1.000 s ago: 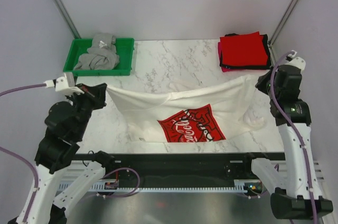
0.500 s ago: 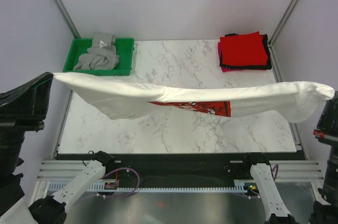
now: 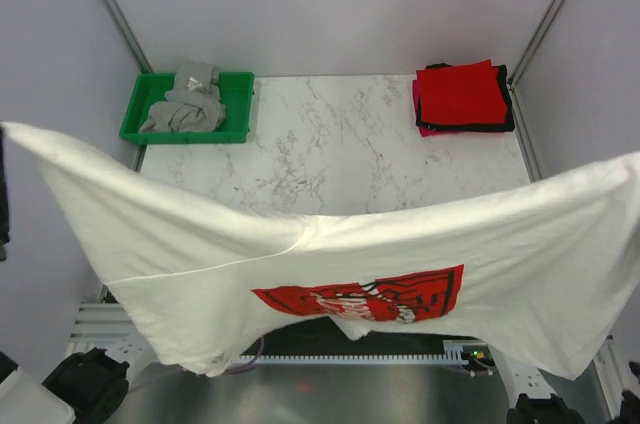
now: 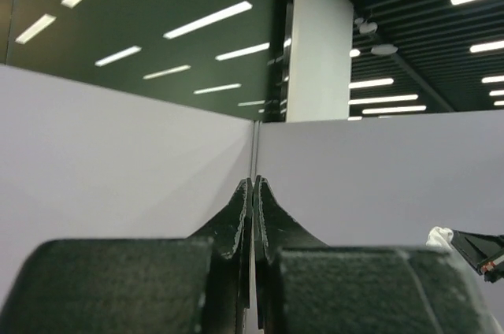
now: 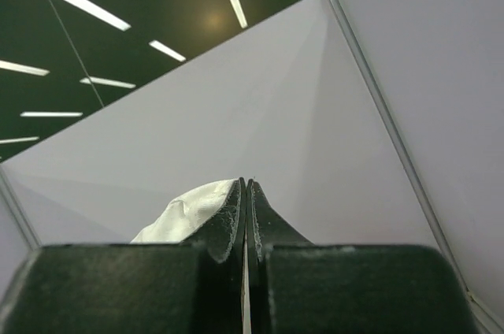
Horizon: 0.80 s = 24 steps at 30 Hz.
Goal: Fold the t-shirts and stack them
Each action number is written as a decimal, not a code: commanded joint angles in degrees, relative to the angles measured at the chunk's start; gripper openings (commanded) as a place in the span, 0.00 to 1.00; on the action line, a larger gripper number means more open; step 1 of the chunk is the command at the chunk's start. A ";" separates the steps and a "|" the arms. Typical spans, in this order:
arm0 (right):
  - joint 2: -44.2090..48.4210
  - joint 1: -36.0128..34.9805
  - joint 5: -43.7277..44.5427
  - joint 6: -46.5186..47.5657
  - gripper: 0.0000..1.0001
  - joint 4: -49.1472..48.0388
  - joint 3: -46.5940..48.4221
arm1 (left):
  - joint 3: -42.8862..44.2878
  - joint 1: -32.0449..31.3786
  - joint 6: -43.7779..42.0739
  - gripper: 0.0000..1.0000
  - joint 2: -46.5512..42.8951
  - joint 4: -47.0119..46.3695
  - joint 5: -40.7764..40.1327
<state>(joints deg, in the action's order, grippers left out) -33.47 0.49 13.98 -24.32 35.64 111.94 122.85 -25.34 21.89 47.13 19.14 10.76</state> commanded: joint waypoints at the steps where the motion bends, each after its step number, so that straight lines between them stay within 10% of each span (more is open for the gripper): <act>1: -8.44 -0.14 1.05 1.55 0.00 0.31 -7.84 | -6.62 0.21 -5.01 0.02 6.99 0.90 -3.98; 8: -19.32 -0.14 -2.37 -2.92 0.00 -9.52 -27.99 | -16.59 1.52 -10.90 0.02 20.25 -2.09 -15.25; 12: -25.93 -0.14 0.51 -3.72 0.00 -14.62 -33.71 | -9.75 16.43 1.19 0.02 36.59 -0.32 -0.59; 17: -40.48 -0.23 0.64 -1.80 0.01 -17.35 -37.14 | 0.89 18.49 3.06 0.07 62.40 5.82 4.17; 18: -42.62 -0.14 -1.13 -1.18 0.18 -17.27 -37.32 | 2.82 18.66 3.59 0.24 65.86 7.65 5.66; 20: -45.61 -0.14 -4.03 -0.56 0.91 -17.27 -38.28 | 3.80 18.58 3.95 0.56 69.66 9.86 9.88; 21: -45.54 -0.14 -4.05 -0.47 0.98 -17.62 -40.64 | 1.45 18.40 4.30 0.85 70.46 10.22 9.89; 24: -42.56 -0.14 -3.17 -0.38 0.98 -18.67 -45.56 | -5.48 17.70 2.64 1.00 67.84 10.13 9.37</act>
<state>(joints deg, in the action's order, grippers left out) -79.57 0.45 11.46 -25.56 20.18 69.65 119.22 -6.57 24.51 121.36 28.49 16.12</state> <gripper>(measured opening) 0.979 0.980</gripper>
